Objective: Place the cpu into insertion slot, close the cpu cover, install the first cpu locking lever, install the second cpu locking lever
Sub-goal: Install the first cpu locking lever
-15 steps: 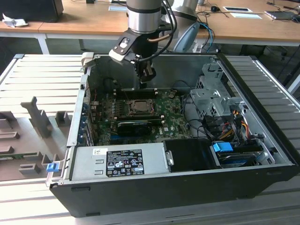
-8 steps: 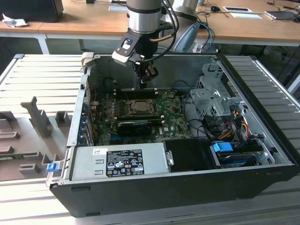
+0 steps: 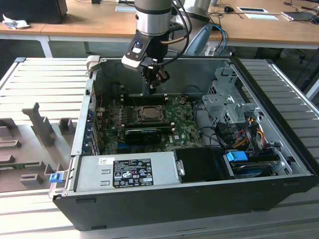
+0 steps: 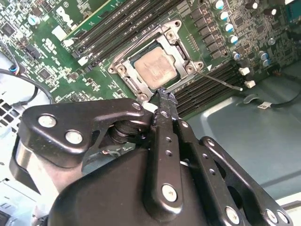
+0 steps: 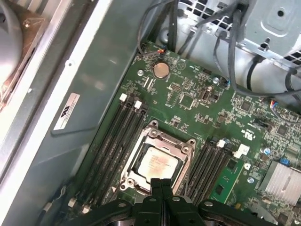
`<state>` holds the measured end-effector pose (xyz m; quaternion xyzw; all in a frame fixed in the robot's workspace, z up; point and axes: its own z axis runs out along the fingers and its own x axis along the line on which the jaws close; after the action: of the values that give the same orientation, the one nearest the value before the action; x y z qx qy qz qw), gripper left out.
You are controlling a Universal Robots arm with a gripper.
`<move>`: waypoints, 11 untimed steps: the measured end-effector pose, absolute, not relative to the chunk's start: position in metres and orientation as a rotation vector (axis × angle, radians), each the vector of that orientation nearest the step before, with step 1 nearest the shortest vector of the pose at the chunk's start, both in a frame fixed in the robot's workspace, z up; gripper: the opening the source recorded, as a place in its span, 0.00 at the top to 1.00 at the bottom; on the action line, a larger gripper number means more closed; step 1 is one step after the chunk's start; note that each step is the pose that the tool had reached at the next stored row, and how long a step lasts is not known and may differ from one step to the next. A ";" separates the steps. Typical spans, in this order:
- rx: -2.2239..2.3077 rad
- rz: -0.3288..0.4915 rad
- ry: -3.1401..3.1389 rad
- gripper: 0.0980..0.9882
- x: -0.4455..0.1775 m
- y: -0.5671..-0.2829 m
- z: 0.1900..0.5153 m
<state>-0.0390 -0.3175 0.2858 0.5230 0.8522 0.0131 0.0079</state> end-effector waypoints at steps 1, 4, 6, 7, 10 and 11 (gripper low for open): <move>1.625 0.041 2.670 0.99 -0.039 -0.317 0.286; 1.594 0.041 2.689 0.99 -0.039 -0.318 0.286; 1.562 0.042 2.708 0.99 -0.039 -0.318 0.286; 1.544 0.042 2.718 0.99 -0.039 -0.318 0.286; 1.508 0.042 2.739 0.99 -0.039 -0.318 0.286; 1.496 0.042 2.746 0.99 -0.039 -0.318 0.286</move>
<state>-0.0390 -0.3175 0.2858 0.4783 0.8781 0.0135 0.0072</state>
